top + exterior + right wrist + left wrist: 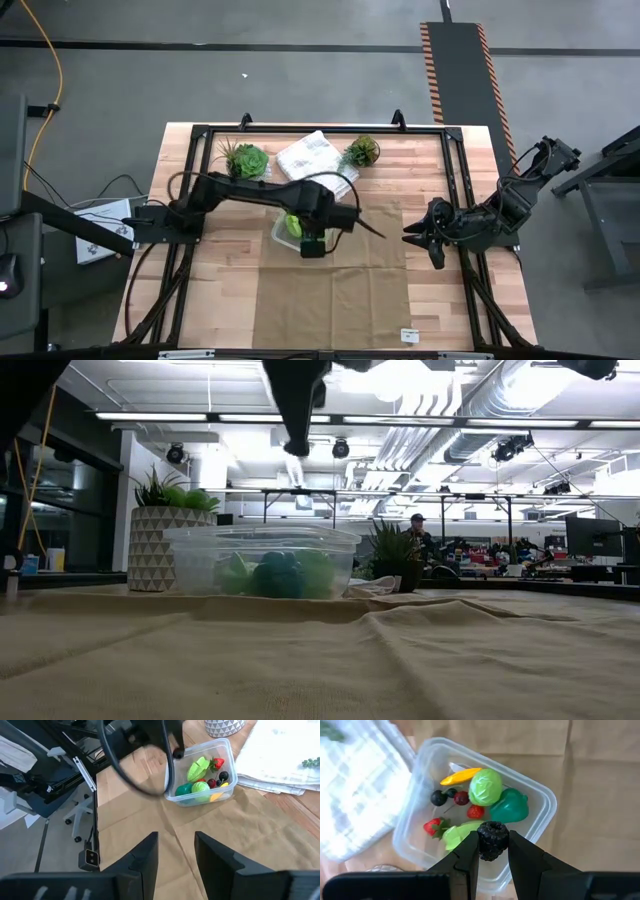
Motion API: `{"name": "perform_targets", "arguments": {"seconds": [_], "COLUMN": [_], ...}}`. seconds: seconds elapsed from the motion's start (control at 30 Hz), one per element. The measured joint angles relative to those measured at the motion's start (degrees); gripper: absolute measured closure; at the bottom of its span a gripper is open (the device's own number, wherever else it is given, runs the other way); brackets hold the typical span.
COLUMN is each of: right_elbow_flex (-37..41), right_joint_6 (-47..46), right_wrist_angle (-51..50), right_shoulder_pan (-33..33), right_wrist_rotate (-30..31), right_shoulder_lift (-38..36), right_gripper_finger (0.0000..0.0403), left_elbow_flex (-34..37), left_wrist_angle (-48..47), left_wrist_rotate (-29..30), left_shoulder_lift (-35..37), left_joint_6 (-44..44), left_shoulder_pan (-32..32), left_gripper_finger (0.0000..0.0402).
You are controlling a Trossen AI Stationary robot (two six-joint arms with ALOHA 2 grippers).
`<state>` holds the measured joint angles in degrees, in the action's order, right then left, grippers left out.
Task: Pick and placing Produce into tupperware
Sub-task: Put the blackberry into transparent bin
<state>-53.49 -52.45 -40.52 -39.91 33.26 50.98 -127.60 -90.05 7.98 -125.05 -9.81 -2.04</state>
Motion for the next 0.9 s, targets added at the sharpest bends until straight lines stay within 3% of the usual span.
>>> {"name": "perform_targets", "arguments": {"seconds": [0.77,0.9], "right_elbow_flex": [0.00,0.00], "right_joint_6": [-0.91,-1.09], "right_wrist_angle": [2.24,2.24], "right_shoulder_pan": [0.16,0.19], "right_wrist_rotate": [1.25,2.51], "right_shoulder_lift": [0.00,0.00], "right_gripper_finger": [0.0284,0.0284], "left_elbow_flex": [0.28,3.63], "left_wrist_angle": [0.04,0.12], "left_wrist_rotate": [-3.46,-3.41], "left_shoulder_lift": [23.15,25.68], "left_joint_6": [-0.49,-0.48], "left_shoulder_pan": [11.14,11.65], "left_gripper_finger": [0.0323,0.0323]}}
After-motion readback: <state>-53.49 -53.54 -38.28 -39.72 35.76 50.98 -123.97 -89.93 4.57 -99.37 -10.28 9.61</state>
